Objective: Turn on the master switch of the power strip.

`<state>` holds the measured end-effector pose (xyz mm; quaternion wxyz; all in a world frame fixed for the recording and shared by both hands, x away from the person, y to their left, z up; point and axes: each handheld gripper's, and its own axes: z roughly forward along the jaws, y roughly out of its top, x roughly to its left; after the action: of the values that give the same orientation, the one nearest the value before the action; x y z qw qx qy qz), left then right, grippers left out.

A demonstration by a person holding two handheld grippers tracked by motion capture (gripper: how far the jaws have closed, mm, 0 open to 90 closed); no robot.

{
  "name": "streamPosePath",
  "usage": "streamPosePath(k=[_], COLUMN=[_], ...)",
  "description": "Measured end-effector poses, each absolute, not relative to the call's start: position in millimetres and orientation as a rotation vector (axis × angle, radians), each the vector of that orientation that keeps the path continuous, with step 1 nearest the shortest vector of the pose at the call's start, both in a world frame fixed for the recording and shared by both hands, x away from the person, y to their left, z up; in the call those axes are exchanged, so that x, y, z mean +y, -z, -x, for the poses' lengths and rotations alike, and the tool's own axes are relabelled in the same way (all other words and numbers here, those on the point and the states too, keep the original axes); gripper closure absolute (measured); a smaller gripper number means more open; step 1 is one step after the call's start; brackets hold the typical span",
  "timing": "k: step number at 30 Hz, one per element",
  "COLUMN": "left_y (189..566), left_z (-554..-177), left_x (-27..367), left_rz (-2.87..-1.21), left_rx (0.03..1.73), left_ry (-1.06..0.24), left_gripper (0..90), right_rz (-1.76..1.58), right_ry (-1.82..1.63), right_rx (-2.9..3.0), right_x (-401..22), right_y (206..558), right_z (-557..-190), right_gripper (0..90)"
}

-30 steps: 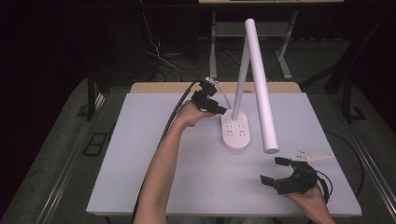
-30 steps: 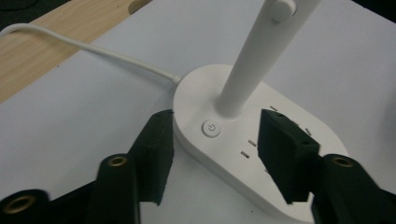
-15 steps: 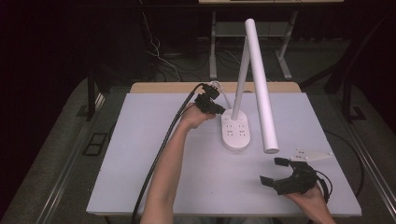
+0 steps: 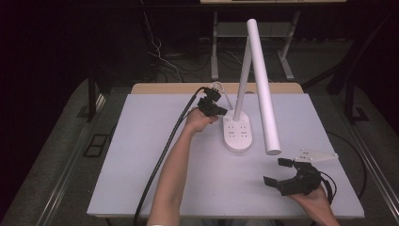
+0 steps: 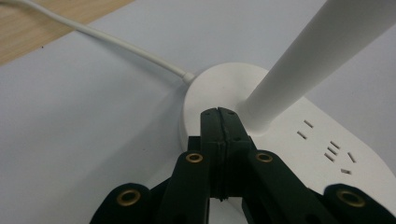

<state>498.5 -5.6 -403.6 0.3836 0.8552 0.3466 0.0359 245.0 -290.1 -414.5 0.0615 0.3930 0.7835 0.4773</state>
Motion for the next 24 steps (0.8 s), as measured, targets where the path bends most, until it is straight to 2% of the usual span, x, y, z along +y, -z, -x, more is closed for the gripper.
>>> streamPosePath(k=[24], left_y=[419.1], left_z=[-494.9], left_x=[-10.4], left_rz=[-2.128], left_rx=[0.873], left_ry=[-0.032], left_gripper=[90.0], right_rz=[-1.169], right_ry=[-1.432], right_rx=[2.388], right_x=[-288.3], right_y=[415.6], right_z=[-246.2], right_gripper=[0.1])
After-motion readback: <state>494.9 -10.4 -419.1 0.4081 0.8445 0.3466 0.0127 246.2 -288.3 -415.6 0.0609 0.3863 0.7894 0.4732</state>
